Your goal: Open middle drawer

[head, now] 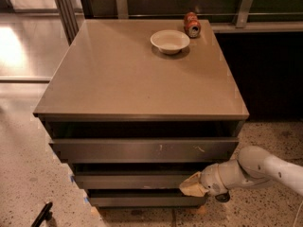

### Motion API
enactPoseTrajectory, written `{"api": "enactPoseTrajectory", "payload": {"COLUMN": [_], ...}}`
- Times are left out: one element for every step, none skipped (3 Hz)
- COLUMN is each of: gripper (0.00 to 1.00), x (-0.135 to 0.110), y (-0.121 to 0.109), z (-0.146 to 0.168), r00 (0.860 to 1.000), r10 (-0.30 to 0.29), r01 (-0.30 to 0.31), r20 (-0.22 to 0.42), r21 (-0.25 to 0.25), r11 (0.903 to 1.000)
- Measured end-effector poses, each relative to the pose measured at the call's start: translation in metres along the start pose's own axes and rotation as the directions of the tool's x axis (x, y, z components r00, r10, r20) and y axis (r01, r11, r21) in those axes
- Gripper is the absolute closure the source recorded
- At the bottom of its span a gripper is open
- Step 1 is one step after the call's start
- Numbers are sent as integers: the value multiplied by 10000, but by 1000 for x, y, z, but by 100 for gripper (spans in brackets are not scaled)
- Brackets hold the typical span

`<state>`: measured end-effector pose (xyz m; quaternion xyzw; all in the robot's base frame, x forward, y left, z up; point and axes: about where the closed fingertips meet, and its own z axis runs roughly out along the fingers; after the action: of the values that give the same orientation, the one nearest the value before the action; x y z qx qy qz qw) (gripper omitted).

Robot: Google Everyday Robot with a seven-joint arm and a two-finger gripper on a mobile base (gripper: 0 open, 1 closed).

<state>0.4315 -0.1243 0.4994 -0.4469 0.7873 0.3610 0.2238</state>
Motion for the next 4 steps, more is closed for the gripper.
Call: {"api": "enactPoseTrajectory", "payload": {"gripper": [59, 35, 12, 0], "x": [0, 0, 0, 0], "y": [0, 0, 0, 0], "z": [0, 0, 0, 0], "r00": [10000, 10000, 10000, 10000], "r10": [0, 0, 0, -1], "r01": [0, 0, 0, 1], "r20": [0, 0, 0, -1], "r21": [-1, -2, -2, -4], "r11": [10000, 10000, 10000, 10000]}}
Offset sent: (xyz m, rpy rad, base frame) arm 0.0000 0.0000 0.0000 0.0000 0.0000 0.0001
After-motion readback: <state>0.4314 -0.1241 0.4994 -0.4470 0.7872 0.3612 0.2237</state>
